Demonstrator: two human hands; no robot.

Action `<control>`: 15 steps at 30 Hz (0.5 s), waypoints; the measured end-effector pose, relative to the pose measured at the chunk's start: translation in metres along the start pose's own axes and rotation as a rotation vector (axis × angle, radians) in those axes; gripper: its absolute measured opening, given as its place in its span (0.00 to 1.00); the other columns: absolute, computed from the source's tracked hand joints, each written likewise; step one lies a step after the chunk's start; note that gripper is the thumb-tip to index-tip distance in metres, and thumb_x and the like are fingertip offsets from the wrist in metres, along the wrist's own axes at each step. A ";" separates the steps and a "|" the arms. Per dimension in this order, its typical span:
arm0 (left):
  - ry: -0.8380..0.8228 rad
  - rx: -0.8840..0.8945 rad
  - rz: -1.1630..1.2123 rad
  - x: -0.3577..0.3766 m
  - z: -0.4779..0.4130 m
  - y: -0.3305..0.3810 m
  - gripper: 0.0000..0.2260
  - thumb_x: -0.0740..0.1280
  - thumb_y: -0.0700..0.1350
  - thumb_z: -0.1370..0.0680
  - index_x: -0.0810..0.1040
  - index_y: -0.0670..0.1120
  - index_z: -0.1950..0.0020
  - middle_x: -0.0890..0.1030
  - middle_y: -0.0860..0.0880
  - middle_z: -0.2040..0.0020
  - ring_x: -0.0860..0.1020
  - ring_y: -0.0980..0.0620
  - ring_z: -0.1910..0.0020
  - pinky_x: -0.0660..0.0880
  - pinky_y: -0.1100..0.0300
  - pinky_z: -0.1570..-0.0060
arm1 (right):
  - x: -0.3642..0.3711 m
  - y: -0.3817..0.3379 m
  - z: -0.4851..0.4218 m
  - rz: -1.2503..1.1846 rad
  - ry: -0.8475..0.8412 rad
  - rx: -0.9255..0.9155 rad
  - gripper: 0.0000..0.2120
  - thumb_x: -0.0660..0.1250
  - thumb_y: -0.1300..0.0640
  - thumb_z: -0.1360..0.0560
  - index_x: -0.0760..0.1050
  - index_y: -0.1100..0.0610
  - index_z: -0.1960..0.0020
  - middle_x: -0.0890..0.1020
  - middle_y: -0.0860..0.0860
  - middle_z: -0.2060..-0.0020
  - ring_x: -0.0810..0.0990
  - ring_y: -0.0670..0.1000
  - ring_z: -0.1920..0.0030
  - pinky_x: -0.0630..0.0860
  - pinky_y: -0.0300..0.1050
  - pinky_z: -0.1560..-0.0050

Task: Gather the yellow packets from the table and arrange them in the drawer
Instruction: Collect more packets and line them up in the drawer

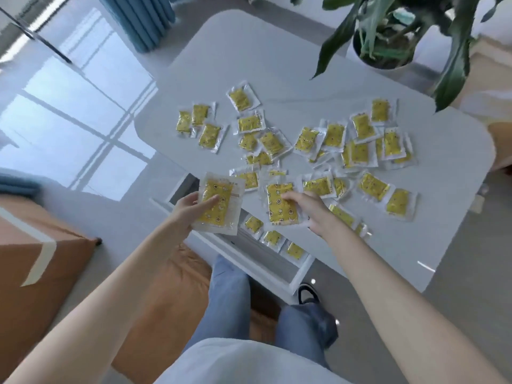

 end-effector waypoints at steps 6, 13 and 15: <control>-0.275 -0.031 -0.237 0.010 -0.078 0.008 0.10 0.71 0.47 0.27 0.80 0.45 0.47 0.83 0.44 0.48 0.81 0.45 0.49 0.75 0.49 0.40 | -0.001 0.027 -0.035 -0.072 0.207 -0.007 0.12 0.74 0.52 0.33 0.73 0.56 0.58 0.78 0.54 0.57 0.78 0.54 0.52 0.71 0.50 0.38; -0.607 -0.149 -0.517 0.033 -0.127 -0.051 0.10 0.68 0.46 0.24 0.80 0.45 0.44 0.84 0.46 0.51 0.83 0.49 0.55 0.81 0.59 0.54 | 0.023 0.104 -0.063 -0.101 0.080 0.112 0.35 0.74 0.45 0.43 0.76 0.65 0.43 0.80 0.56 0.55 0.79 0.55 0.50 0.72 0.57 0.36; -0.615 -0.191 -0.559 0.034 -0.142 -0.078 0.12 0.68 0.46 0.24 0.80 0.43 0.43 0.84 0.44 0.51 0.83 0.48 0.54 0.80 0.57 0.53 | 0.031 0.129 -0.073 -0.121 0.015 0.152 0.23 0.74 0.50 0.38 0.78 0.61 0.48 0.82 0.55 0.56 0.80 0.54 0.53 0.75 0.56 0.38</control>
Point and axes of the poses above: each hand's wrist, its own z-axis away from the middle knuckle, its own x-axis out of the palm, y = z × x, the point moved 10 cm from there along -z, towards the middle knuckle
